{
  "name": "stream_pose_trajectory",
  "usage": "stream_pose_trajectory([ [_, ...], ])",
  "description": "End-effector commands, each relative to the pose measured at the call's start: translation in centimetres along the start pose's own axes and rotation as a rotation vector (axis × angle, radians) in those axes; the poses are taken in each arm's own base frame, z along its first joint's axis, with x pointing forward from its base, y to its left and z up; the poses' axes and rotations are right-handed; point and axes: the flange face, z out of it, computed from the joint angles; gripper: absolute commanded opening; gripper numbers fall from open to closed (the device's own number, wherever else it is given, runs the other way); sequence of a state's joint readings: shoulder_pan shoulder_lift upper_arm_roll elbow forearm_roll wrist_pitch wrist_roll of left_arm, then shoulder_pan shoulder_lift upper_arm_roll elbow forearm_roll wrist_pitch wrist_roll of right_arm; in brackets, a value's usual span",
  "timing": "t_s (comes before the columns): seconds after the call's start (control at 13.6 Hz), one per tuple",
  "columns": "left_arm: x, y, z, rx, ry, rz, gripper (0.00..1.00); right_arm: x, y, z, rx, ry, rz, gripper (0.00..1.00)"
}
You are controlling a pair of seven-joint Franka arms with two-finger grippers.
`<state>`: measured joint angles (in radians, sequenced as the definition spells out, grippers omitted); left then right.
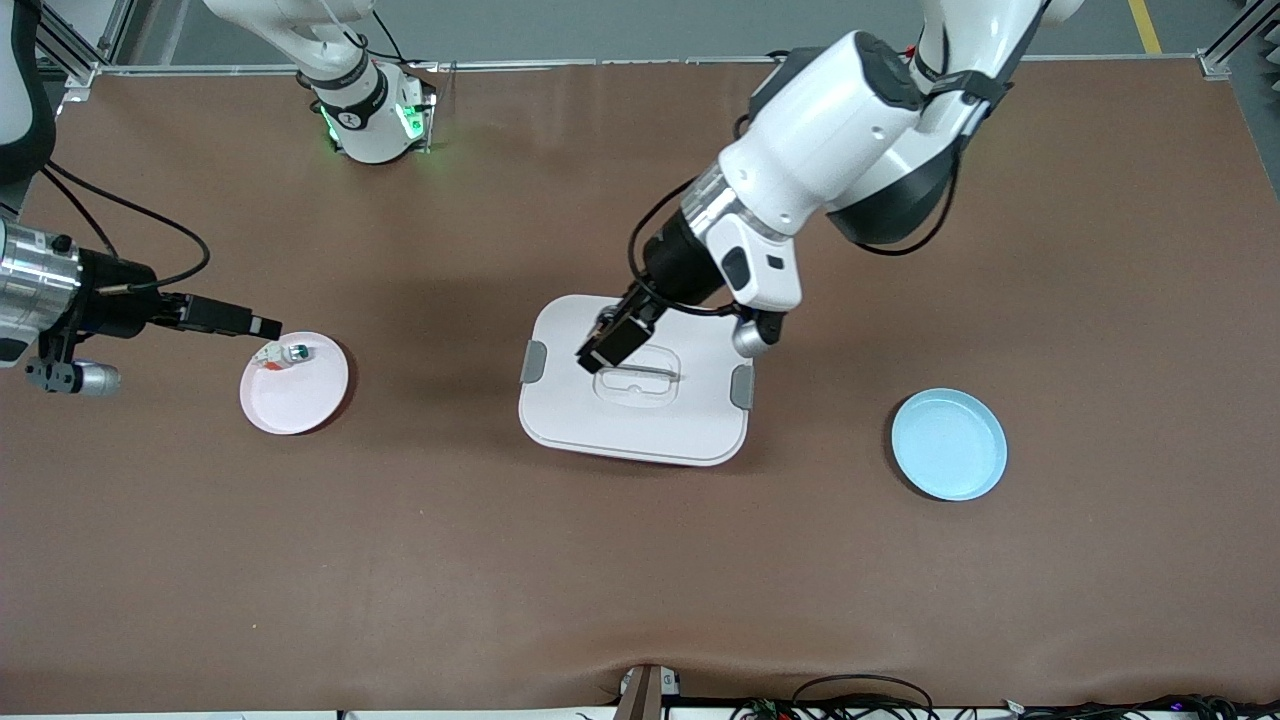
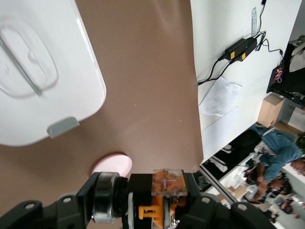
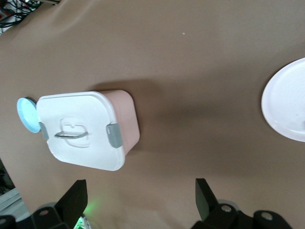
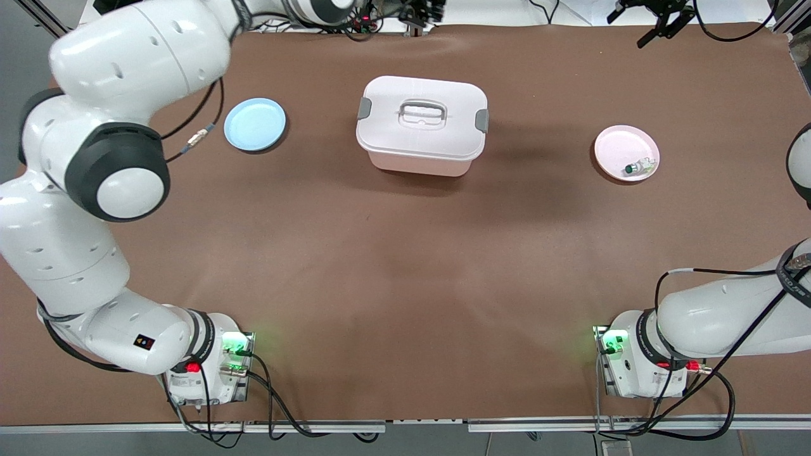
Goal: Transfer orange switch to right arm and place
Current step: 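Lift the switch with the left gripper and carry it over the box, then hold the switch out while the right gripper reaches toward it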
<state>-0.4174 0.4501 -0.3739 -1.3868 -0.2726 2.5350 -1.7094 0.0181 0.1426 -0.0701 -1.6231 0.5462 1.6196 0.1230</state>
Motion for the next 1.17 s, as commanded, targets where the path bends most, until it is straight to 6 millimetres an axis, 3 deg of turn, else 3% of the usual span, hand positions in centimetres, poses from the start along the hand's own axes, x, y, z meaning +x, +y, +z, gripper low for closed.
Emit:
stream_pose_trajectory([
  [0.0,-2.0,-0.8,2.5,-0.025,-0.047,-0.194,0.37,-2.0,-1.7,0.2,0.058,0.02,0.026,1.0],
  [0.29,-4.7,-4.1,6.9,0.032,-0.061,-0.424,0.37,-5.4,-5.1,2.5,0.166,0.126,0.027,1.0],
  [0.59,-6.2,-6.6,10.0,0.063,-0.061,-0.475,0.4,-8.4,-7.6,3.9,0.205,0.148,-0.031,1.0],
  [0.88,-6.2,-7.2,10.7,0.064,-0.042,-0.468,0.4,-10.0,-11.0,6.8,0.186,0.145,-0.247,1.0],
  [1.1,-6.3,-6.9,10.3,0.059,-0.045,-0.467,0.4,-9.7,-12.6,9.0,0.173,0.176,-0.34,1.0],
])
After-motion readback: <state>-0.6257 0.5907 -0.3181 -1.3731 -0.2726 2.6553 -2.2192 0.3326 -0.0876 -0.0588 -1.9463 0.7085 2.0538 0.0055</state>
